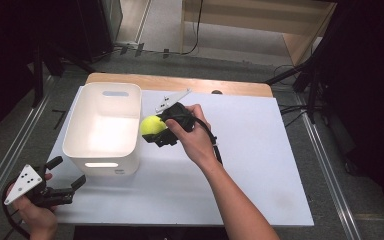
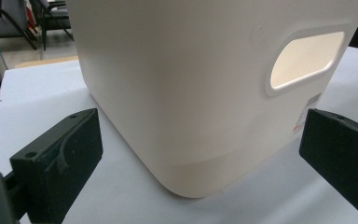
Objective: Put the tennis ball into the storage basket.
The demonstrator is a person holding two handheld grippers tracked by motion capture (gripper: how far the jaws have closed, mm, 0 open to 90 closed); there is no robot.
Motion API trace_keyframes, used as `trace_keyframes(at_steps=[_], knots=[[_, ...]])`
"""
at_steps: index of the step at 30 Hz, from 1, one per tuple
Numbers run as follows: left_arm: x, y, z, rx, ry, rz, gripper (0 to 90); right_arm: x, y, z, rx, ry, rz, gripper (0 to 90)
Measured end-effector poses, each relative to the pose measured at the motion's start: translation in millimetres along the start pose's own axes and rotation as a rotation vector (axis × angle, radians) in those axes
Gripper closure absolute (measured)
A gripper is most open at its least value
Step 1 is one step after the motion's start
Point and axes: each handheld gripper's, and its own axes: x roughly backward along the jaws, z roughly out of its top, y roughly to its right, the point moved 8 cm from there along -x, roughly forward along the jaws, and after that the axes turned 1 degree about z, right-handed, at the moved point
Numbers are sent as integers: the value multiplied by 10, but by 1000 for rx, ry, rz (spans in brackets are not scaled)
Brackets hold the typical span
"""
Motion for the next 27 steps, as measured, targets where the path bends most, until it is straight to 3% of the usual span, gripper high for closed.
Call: trace_keyframes(at_steps=[27], knots=[[0,3,0,2,-1,-2,0,-65,-150,318,38,32,21,238]])
